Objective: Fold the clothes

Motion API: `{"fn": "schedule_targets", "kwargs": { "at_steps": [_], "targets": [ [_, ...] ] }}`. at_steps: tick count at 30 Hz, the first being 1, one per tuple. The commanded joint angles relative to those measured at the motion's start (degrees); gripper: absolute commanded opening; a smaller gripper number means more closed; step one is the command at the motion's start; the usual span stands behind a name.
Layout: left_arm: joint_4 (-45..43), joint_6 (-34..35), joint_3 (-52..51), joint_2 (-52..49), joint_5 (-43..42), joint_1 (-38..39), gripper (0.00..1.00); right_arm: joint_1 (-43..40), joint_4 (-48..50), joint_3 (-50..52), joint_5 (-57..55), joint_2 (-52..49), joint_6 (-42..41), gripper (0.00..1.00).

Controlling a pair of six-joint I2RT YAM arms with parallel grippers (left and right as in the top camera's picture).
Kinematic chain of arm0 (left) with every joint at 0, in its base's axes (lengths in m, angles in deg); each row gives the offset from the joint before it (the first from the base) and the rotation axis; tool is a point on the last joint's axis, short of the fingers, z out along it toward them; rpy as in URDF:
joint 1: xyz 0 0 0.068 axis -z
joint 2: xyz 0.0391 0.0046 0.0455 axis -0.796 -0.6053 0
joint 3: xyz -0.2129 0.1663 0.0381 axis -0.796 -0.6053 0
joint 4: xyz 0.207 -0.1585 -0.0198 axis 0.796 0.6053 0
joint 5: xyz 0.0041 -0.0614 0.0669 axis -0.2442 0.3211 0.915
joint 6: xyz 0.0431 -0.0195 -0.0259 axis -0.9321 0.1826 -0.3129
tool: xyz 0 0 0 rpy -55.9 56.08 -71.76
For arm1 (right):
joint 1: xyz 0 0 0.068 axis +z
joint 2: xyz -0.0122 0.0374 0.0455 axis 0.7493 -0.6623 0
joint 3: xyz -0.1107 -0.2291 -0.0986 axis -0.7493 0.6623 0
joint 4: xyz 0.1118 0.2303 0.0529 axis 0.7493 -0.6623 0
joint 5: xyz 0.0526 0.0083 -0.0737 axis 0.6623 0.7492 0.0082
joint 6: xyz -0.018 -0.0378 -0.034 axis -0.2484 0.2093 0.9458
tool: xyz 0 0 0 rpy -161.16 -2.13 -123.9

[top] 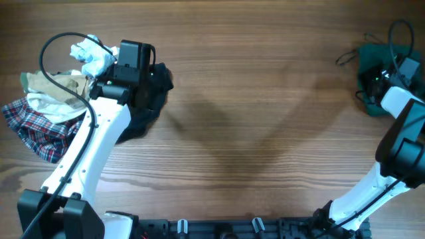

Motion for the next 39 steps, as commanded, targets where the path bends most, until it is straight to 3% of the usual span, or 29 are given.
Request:
{"fn": "schedule_targets", "kwargs": {
  "at_steps": [1,5,8,12,17,27,39],
  "targets": [
    [-0.2,-0.9,0.68,-0.42,-0.42,-0.31,1.0,0.24,0.68,-0.35,4.09,-1.66,3.26,0.04],
    [-0.2,-0.9,0.68,-0.42,-0.42,-0.31,1.0,0.02,1.88,-1.51,10.03,-1.16,11.5,0.04],
    [-0.17,-0.9,0.68,-0.42,-0.44,-0.31,1.0,-1.31,-2.43,-5.81,11.08,4.09,12.7,0.04],
    [-0.17,-0.9,0.68,-0.42,-0.44,-0.31,1.0,-4.39,-8.55,-9.57,9.03,10.12,15.3,0.04],
    [-0.2,-0.92,0.68,-0.42,-0.42,-0.31,1.0,-9.94,-11.82,-9.55,3.39,10.51,20.15,0.04],
    [0.07,-0.92,0.68,-0.44,-0.44,-0.31,1.0,-15.37,-10.43,-9.55,1.53,1.88,24.28,0.04],
    [0.07,-0.92,0.68,-0.42,-0.42,-0.31,1.0,-12.72,-5.55,-9.55,5.09,-7.82,25.81,0.04]
  ]
}}
